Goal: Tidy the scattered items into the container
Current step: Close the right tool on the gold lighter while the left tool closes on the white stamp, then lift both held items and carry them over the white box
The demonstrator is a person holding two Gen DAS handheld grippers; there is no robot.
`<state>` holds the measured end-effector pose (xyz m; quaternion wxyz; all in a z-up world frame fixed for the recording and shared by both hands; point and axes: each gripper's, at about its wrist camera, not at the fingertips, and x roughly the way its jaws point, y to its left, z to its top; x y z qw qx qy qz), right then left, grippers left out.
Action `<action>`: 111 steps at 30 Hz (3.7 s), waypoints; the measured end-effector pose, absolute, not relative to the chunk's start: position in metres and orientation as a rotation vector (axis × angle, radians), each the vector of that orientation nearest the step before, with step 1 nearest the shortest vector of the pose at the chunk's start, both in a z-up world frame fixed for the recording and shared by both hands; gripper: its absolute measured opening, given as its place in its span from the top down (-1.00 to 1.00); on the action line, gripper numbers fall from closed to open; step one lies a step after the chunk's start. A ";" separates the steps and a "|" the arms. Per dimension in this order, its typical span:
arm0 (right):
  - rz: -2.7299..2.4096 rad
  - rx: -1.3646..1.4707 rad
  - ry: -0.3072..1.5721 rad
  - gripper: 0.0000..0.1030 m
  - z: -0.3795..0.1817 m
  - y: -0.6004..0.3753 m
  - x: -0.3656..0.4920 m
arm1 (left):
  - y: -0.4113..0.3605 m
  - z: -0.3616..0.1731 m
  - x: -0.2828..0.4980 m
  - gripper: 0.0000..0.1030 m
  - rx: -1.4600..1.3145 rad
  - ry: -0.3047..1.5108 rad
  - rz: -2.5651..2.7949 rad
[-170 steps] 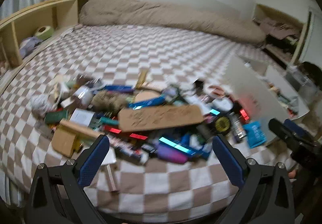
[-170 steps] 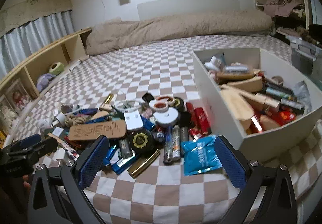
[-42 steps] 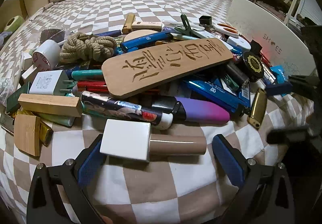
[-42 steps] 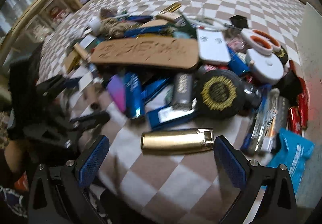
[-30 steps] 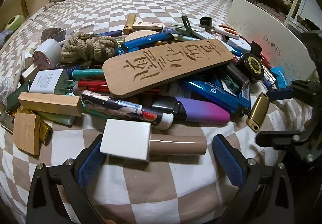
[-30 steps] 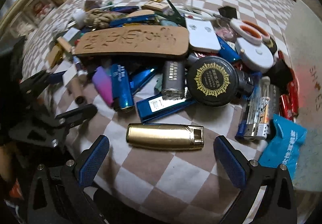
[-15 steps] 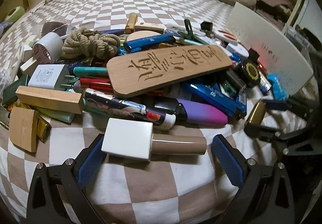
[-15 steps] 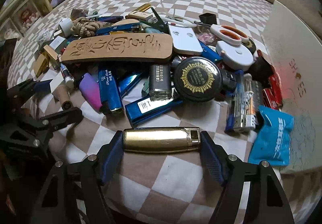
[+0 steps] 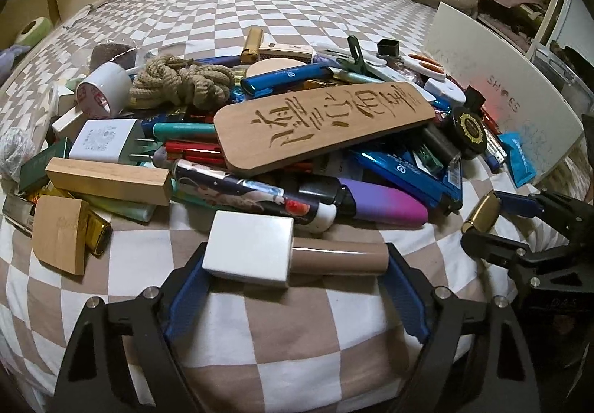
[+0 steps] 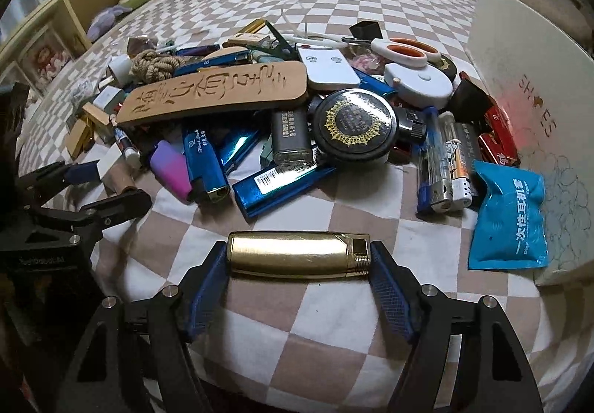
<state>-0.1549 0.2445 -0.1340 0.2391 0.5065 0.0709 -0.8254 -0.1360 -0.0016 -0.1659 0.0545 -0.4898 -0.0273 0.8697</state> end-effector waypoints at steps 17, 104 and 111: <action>-2.461 1.303 0.150 -0.47 -0.140 0.231 -0.144 | -0.005 -0.162 -0.130 -0.70 -1.475 -0.179 2.636; -2.760 1.136 -0.106 -0.46 -0.032 0.443 -0.205 | 0.149 -0.034 -0.170 -0.70 -1.008 -0.096 2.679; -2.731 1.158 -0.010 -0.46 -0.040 0.434 -0.205 | 0.179 -0.028 -0.186 -0.70 -0.973 -0.074 2.630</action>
